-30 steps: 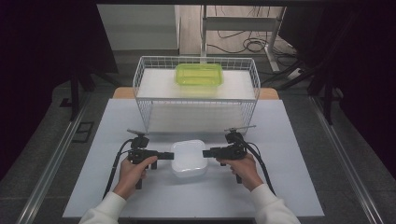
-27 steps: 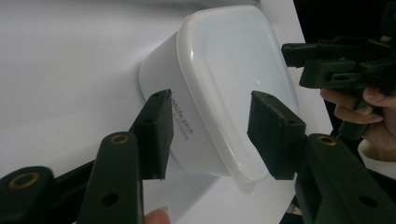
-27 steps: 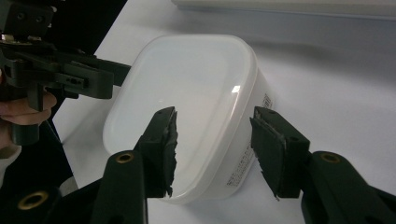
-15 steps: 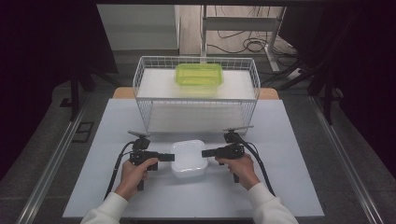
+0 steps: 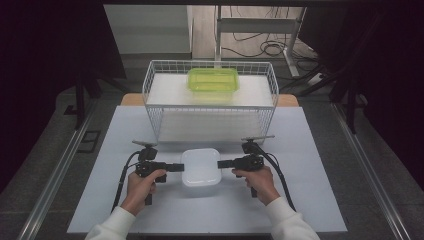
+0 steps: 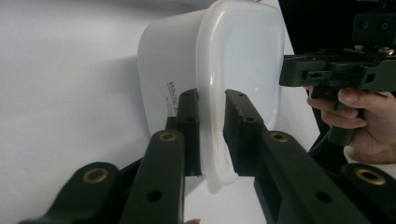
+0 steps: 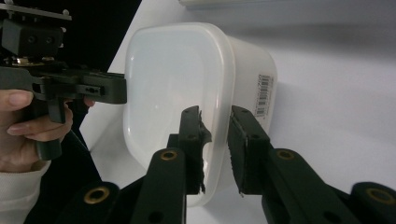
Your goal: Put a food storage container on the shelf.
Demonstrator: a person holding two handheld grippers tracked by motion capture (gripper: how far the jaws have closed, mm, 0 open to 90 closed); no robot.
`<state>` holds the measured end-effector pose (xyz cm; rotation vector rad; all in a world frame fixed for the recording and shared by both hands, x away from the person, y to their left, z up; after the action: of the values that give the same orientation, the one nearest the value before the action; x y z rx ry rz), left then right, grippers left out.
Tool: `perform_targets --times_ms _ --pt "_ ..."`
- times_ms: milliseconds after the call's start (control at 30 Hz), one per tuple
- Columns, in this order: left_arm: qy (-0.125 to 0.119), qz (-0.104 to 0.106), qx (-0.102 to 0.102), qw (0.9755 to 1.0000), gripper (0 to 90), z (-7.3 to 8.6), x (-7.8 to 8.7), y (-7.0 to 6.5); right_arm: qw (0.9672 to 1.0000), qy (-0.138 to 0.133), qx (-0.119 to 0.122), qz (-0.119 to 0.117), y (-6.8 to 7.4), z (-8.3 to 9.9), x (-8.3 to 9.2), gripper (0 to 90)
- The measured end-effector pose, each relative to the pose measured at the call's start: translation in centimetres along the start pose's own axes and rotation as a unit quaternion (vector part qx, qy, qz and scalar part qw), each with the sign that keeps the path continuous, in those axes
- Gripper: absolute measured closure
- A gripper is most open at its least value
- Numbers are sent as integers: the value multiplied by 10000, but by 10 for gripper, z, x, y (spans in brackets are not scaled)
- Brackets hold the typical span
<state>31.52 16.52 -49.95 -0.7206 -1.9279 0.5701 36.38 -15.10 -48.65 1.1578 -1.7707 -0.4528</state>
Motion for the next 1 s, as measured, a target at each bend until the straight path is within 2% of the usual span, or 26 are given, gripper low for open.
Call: perform_targets --times_ms 267,467,600,800,1000 --pt "-66 -74 -155 9998 783 0 4 -6 9998 -61 183 53 6 2 4 771" --pt "-209 -150 -455 9986 783 -1 12 -17 9991 -176 374 3 13 2 11 776" --pt "-260 -200 -577 9978 782 -1 15 -22 9984 -238 516 3 19 2 16 777" --pt "-341 -295 -682 9967 776 -2 17 -25 9969 -292 724 -10 27 1 20 780" --pt "-444 -291 -736 9959 772 -3 21 -28 9951 -357 925 -26 35 0 24 781"
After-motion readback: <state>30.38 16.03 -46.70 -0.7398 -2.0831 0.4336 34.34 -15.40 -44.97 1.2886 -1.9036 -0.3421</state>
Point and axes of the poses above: each handheld gripper's, and its own axes: x roughly backward along the jaws, z roughly out of its underside, y roughly to its left, the point moved 1 cm from there along -x, roughly forward along the jaws, and after that the axes turned 8 degrees about -z, right-handed, at the moved point
